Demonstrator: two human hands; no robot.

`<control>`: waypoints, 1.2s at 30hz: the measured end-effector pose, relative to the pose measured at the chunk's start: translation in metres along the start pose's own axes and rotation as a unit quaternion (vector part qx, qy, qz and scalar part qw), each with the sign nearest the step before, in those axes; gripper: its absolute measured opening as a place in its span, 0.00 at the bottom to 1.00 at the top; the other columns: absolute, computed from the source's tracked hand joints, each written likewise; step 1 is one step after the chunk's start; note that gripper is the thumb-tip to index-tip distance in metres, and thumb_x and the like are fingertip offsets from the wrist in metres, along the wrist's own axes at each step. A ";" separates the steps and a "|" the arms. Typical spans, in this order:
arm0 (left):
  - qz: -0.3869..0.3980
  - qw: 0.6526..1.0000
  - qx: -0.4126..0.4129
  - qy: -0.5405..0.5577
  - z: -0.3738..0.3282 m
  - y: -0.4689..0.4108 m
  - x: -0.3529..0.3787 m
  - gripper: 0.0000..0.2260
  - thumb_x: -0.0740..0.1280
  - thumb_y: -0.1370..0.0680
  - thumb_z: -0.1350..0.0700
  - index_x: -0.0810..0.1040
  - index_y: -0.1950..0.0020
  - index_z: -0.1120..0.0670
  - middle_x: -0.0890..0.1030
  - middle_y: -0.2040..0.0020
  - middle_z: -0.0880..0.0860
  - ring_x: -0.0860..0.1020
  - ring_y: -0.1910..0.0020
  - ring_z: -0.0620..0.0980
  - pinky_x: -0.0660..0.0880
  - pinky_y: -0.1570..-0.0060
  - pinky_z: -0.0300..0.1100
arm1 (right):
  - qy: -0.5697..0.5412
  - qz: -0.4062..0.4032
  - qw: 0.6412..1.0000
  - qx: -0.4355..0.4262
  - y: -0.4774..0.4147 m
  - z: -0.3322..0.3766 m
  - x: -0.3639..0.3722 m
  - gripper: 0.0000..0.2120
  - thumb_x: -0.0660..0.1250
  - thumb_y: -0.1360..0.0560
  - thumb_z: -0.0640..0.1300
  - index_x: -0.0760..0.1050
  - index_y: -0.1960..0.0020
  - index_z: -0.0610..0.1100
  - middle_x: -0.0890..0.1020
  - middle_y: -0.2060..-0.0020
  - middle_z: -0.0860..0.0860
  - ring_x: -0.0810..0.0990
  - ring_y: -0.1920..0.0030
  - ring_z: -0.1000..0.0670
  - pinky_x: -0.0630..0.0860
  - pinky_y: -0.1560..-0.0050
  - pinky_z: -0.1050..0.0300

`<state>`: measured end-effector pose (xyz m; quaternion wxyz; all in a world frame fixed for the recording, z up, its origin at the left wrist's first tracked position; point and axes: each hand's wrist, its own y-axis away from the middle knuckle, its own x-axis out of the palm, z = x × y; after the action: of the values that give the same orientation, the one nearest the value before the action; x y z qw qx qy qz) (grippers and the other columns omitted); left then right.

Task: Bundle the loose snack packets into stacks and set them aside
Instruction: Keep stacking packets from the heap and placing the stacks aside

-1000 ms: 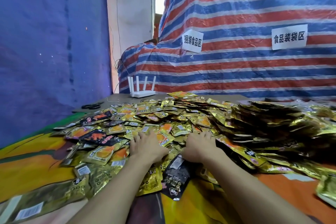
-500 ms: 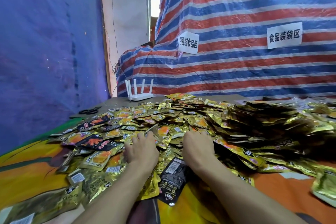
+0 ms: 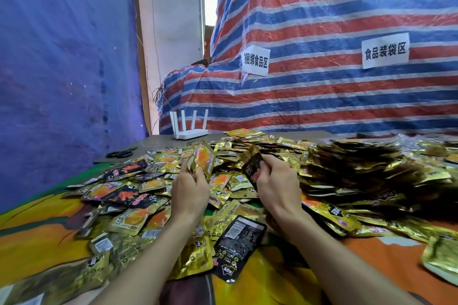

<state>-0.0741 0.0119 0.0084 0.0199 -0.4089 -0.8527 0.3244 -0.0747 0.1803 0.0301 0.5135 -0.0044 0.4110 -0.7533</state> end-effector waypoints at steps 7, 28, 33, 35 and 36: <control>-0.017 0.955 -0.185 0.231 -0.013 0.001 0.001 0.12 0.71 0.21 0.57 0.69 0.58 0.56 0.71 0.61 0.51 0.71 0.63 0.48 0.70 0.61 0.42 | -0.222 -0.022 0.974 0.034 -0.003 0.006 -0.002 0.10 0.61 0.16 0.45 0.82 0.47 0.51 0.85 0.57 0.53 0.85 0.57 0.49 0.83 0.53 0.44; 0.313 0.885 -0.120 0.322 -0.029 0.026 -0.003 0.19 0.61 0.34 0.58 0.75 0.45 0.64 0.78 0.60 0.58 0.79 0.64 0.52 0.75 0.70 0.43 | -0.394 -0.005 0.917 0.063 0.011 0.014 0.012 0.12 0.61 0.16 0.44 0.82 0.53 0.50 0.86 0.56 0.47 0.86 0.53 0.44 0.84 0.54 0.48; 0.265 0.928 -0.055 0.257 -0.030 0.034 0.010 0.15 0.66 0.22 0.62 0.73 0.40 0.46 0.83 0.49 0.55 0.84 0.53 0.49 0.81 0.58 0.41 | -0.375 -0.014 0.926 0.047 0.022 0.017 0.024 0.10 0.62 0.16 0.47 0.78 0.39 0.56 0.78 0.42 0.54 0.79 0.40 0.54 0.79 0.38 0.51; 0.244 0.940 -0.023 0.239 -0.031 0.036 0.012 0.20 0.64 0.21 0.66 0.71 0.40 0.40 0.83 0.47 0.51 0.83 0.51 0.44 0.80 0.56 0.38 | -0.379 -0.003 0.925 0.038 0.024 0.019 0.025 0.12 0.59 0.15 0.48 0.76 0.39 0.63 0.77 0.41 0.56 0.78 0.40 0.58 0.77 0.37 0.54; 0.233 0.943 -0.008 0.236 -0.031 0.036 0.012 0.20 0.64 0.22 0.64 0.70 0.40 0.39 0.82 0.46 0.50 0.83 0.50 0.42 0.79 0.54 0.37 | -0.393 0.009 0.919 0.038 0.025 0.020 0.026 0.13 0.57 0.15 0.48 0.75 0.42 0.65 0.77 0.42 0.57 0.78 0.42 0.61 0.78 0.39 0.58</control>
<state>-0.0480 0.0539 0.0095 0.1411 -0.6613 -0.7070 0.2070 -0.0593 0.1449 0.0174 0.6401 -0.2764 0.1471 -0.7016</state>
